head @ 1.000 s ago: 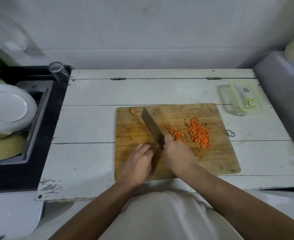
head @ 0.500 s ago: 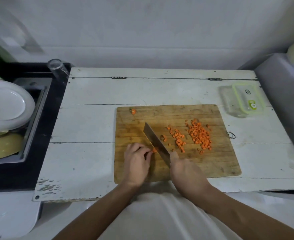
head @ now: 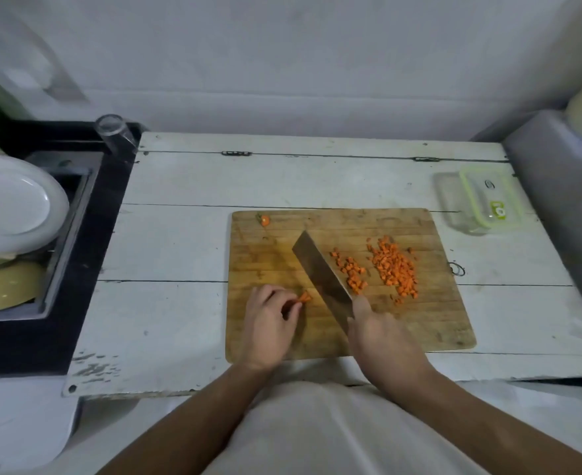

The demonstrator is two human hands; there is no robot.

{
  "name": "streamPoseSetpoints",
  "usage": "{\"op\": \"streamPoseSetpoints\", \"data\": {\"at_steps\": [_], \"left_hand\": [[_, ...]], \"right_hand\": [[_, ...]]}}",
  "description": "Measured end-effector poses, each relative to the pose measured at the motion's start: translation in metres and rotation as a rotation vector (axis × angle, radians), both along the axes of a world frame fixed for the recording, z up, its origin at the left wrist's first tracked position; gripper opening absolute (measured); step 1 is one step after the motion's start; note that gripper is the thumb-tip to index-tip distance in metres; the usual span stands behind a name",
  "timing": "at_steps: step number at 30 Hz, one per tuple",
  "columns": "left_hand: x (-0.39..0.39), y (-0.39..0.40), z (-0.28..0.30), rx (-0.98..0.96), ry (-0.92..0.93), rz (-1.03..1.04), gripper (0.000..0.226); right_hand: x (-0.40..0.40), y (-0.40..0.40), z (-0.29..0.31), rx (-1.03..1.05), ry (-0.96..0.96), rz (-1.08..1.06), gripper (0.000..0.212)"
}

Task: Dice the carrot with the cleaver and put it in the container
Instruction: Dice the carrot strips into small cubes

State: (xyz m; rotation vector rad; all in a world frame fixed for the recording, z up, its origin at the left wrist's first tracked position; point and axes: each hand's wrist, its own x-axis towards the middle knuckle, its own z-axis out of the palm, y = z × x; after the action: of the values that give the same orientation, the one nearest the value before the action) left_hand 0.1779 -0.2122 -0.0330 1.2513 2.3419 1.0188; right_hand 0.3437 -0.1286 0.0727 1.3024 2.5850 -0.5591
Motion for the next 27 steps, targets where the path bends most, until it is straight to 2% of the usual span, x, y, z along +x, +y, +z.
{"op": "streamPoseSetpoints", "data": {"at_steps": [4,6,11,14,16,19,25,27], "left_hand": [[0.001,0.005,0.000,0.022,0.054,-0.028,0.004],[0.001,0.006,-0.002,0.027,0.084,-0.037,0.003],[0.001,0.006,-0.005,0.023,0.100,-0.044,0.006],[0.001,0.003,-0.005,0.025,0.092,-0.050,0.005],[-0.001,-0.001,-0.006,0.067,0.097,-0.076,0.010],[-0.001,-0.005,-0.004,0.086,0.095,-0.074,0.016],[0.000,-0.002,-0.001,0.019,0.051,-0.035,0.011],[0.000,0.001,0.000,0.027,0.064,-0.036,0.007]], "right_hand": [[0.003,-0.009,-0.005,-0.059,-0.092,0.055,0.020],[-0.001,-0.010,-0.006,-0.098,-0.111,0.056,0.021],[-0.047,-0.002,-0.009,-0.003,-0.063,0.094,0.016],[-0.059,0.010,-0.017,-0.034,0.047,-0.029,0.005],[-0.044,0.016,-0.020,-0.042,0.090,-0.136,0.010],[-0.015,0.018,-0.012,-0.031,0.111,-0.171,0.013],[-0.007,-0.004,0.005,-0.074,0.026,0.024,0.003],[-0.012,-0.010,0.003,-0.079,-0.046,0.054,0.010]]}}
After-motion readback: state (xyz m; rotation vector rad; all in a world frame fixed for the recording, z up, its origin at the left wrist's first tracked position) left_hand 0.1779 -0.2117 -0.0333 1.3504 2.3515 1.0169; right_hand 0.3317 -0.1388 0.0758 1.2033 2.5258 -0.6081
